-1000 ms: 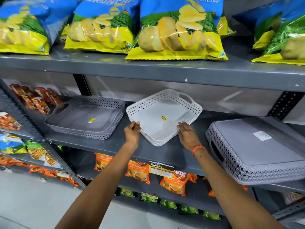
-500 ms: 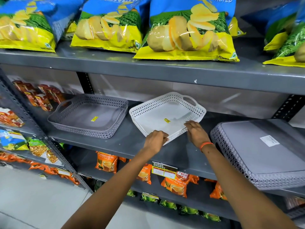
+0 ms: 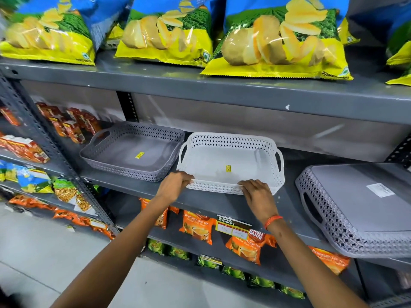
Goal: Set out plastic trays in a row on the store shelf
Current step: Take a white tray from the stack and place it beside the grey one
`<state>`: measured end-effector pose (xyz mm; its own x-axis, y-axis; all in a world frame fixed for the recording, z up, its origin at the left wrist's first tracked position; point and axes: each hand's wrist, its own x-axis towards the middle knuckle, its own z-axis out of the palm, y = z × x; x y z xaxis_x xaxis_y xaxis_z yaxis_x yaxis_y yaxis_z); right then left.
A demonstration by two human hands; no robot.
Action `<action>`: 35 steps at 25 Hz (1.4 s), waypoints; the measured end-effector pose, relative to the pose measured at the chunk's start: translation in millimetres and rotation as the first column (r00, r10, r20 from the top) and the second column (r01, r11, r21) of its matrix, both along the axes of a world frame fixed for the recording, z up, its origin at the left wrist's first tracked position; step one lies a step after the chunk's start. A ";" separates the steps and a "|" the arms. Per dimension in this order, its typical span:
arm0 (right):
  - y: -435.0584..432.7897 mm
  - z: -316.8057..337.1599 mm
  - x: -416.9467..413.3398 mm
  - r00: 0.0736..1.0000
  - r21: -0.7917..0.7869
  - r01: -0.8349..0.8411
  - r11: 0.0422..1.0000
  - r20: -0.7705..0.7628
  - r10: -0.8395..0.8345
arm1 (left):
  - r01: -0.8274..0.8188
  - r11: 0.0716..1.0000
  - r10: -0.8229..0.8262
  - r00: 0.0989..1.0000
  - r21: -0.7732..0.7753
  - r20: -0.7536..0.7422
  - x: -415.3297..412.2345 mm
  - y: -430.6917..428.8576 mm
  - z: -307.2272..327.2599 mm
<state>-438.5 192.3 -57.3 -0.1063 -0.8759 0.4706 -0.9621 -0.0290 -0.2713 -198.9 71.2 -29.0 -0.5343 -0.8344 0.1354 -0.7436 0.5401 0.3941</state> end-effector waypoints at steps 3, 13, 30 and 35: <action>-0.9 1.9 15.8 1.000 -0.015 0.012 1.000 0.010 -0.011 | 0.017 1.000 -0.016 1.000 -0.017 0.016 9.4 -8.2 -0.2; -0.1 -1.3 42.5 0.998 -0.036 0.047 0.998 0.043 -0.046 | 0.073 0.997 -0.073 0.997 -0.021 -0.009 28.6 -22.8 -5.1; -0.5 5.1 55.6 0.996 0.022 0.041 0.999 0.084 -0.043 | 0.109 0.994 -0.108 0.994 0.015 -0.014 37.5 -23.0 4.8; 5.3 8.1 42.2 1.000 0.089 0.016 0.996 0.008 -0.017 | 0.074 0.997 -0.073 0.993 0.001 0.093 24.1 -11.0 13.0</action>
<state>-396.3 197.6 -49.2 -0.1252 -0.9123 0.3900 -0.9598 0.0117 -0.2806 -174.8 60.2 -16.0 -0.6045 -0.7921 0.0843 -0.7351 0.5954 0.3242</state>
